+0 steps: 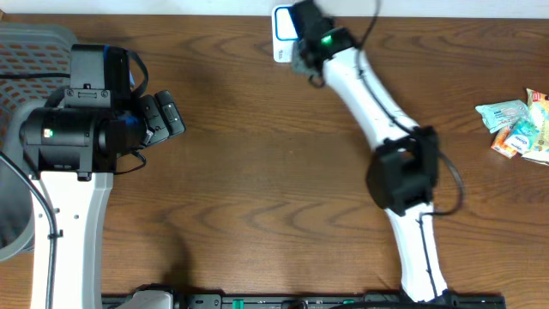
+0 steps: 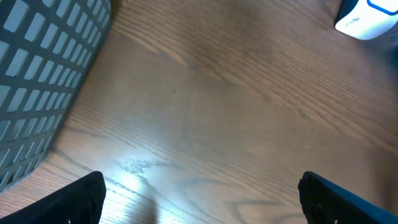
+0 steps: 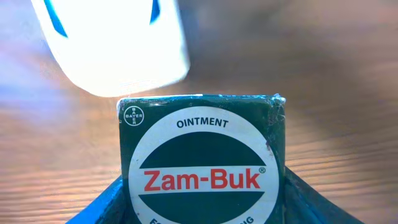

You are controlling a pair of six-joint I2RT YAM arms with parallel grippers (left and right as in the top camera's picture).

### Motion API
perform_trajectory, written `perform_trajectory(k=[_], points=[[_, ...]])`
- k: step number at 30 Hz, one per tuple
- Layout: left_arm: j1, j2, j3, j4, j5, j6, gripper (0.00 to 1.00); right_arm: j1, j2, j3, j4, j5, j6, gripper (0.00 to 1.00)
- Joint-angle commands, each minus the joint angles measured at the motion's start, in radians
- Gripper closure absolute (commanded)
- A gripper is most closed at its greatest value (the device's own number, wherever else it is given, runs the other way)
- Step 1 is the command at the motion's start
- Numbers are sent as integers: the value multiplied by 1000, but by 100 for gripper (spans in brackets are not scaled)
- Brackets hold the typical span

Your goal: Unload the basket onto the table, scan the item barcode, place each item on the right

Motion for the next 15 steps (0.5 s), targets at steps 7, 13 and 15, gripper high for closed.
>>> perform_trajectory(k=[7, 13, 15], points=[[3, -5, 2, -4, -13, -12, 2, -121, -120, 6, 53, -231, -34, 54], [3, -5, 2, -4, -13, -12, 2, -147, -119, 5, 41, -348, -33, 53], [3, -5, 2, -3, -13, -12, 2, -162, -119, 5, 30, -349, -27, 53]])
